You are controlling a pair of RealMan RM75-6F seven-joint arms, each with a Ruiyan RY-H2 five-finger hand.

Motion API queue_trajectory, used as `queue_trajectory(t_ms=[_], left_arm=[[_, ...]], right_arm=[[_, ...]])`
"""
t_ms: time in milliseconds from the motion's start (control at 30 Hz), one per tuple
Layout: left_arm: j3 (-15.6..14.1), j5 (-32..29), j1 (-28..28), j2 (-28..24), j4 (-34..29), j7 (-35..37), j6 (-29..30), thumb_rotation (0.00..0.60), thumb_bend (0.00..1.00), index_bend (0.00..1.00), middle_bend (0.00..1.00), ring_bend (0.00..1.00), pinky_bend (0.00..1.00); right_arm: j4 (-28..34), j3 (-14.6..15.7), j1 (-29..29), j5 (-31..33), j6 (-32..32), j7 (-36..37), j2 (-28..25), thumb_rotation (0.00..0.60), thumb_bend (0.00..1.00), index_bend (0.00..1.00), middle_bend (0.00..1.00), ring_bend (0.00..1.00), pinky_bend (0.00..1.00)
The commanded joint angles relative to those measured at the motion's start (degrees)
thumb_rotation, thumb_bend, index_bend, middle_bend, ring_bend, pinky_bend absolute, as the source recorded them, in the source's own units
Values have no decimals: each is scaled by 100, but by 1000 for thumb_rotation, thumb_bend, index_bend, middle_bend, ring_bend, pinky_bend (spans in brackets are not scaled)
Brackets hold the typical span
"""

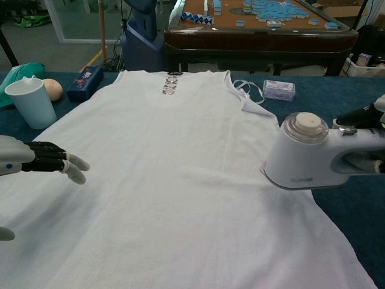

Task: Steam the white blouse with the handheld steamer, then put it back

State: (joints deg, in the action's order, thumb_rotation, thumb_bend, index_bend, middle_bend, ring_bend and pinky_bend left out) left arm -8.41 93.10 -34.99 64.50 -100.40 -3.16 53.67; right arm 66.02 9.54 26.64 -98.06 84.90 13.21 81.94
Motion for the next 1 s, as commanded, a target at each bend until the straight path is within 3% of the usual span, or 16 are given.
queue_trajectory(t_ms=[33, 500, 700, 767, 833, 1000], left_arm=[[43, -48, 32, -27, -38, -4, 46, 600, 129, 148, 78, 62, 0], [62, -110, 156, -167, -222, -118, 111, 600, 129, 148, 78, 62, 0], [62, -88, 221, -228, -253, -105, 181, 600, 130, 148, 78, 62, 0], [66, -82, 237, -243, -263, -104, 193, 600, 130, 148, 78, 62, 0], [71, -78, 251, -253, -275, -101, 204, 600, 130, 148, 78, 62, 0], [87, -91, 280, -249, -281, -108, 210, 600, 129, 148, 78, 62, 0]], right_arm=[[-211, -16, -255, 225, -7, 24, -43, 600, 680, 793, 892, 916, 811], [-1317, -258, -698, 600, -382, 521, 482, 600, 630, 793, 833, 829, 805], [-1533, -330, -814, 634, -447, 566, 613, 600, 553, 787, 753, 736, 728], [-1470, -360, -852, 712, -565, 561, 580, 600, 477, 724, 682, 663, 663], [-1338, -395, -878, 787, -677, 525, 505, 600, 379, 600, 589, 561, 575], [-1092, -464, -952, 918, -838, 338, 356, 600, 235, 366, 417, 359, 406]])
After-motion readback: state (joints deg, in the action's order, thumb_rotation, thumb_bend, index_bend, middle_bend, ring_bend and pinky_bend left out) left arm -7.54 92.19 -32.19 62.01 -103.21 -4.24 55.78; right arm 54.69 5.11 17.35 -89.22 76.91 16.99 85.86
